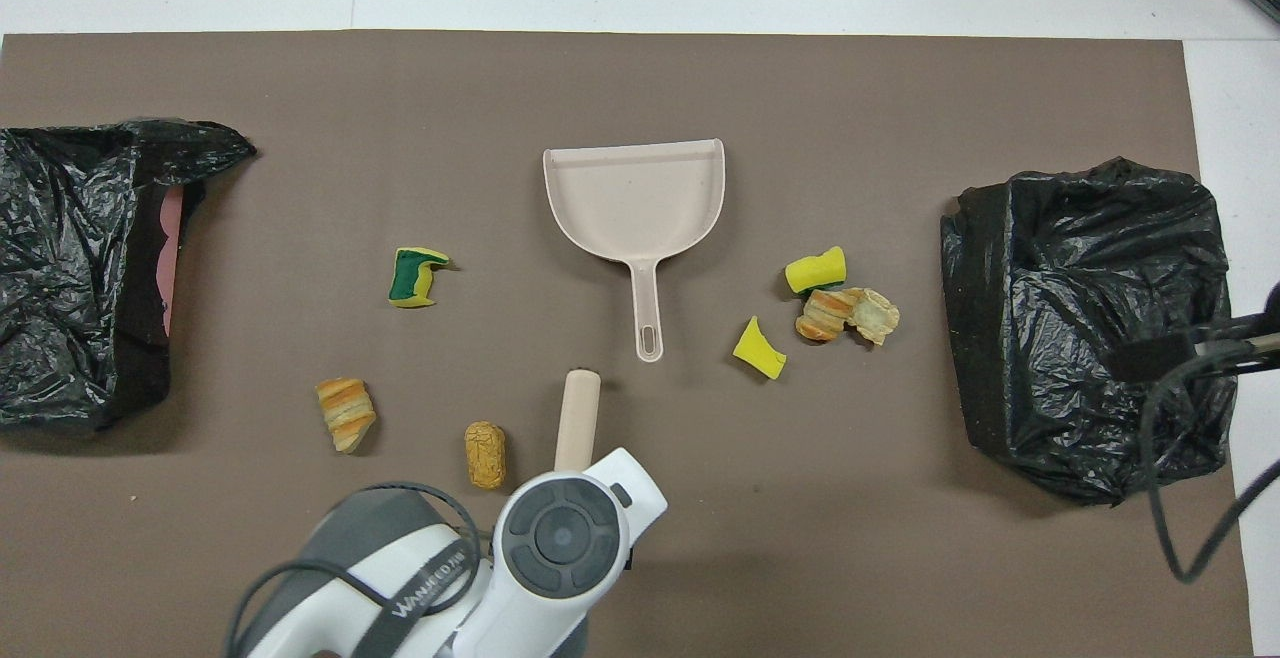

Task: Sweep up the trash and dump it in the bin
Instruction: 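Lift the brush with the left gripper while the right gripper grasps the dustpan, then lower the dustpan with the right gripper while the left gripper sweeps debris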

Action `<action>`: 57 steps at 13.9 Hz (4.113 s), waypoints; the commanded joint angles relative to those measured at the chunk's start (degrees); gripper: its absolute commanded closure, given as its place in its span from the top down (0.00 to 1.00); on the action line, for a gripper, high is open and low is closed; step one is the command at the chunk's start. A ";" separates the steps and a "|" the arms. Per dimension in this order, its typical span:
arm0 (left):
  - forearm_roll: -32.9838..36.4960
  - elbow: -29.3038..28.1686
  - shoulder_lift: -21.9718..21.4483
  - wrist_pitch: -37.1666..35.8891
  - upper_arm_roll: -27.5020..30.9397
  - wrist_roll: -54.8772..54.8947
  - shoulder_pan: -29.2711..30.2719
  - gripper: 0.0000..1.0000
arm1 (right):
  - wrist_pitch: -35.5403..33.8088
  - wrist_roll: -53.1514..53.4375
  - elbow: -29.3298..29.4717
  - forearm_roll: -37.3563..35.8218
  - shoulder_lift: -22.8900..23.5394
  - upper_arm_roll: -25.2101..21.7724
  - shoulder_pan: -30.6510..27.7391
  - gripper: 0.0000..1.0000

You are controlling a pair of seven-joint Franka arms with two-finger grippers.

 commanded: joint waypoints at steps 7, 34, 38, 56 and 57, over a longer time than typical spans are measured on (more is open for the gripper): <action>9.24 7.55 3.34 -1.30 25.20 27.90 0.08 0.00 | 16.67 30.97 4.68 1.10 18.86 0.49 19.13 1.00; 17.33 3.46 1.35 -15.62 29.71 19.47 -0.10 0.00 | 29.10 15.77 8.31 5.06 33.43 2.77 24.70 0.00; 17.33 -6.04 -4.54 -11.58 31.47 5.66 0.43 0.00 | 22.22 -14.72 -4.05 4.97 20.95 2.69 20.92 0.00; 11.09 -6.67 3.36 7.59 27.62 29.17 -5.46 0.00 | 35.58 -24.99 -25.00 -5.14 14.33 2.86 34.80 0.00; 11.00 -6.67 3.09 6.81 24.73 30.49 -5.46 0.00 | 35.66 -24.89 -25.00 -5.14 14.42 2.86 34.80 0.00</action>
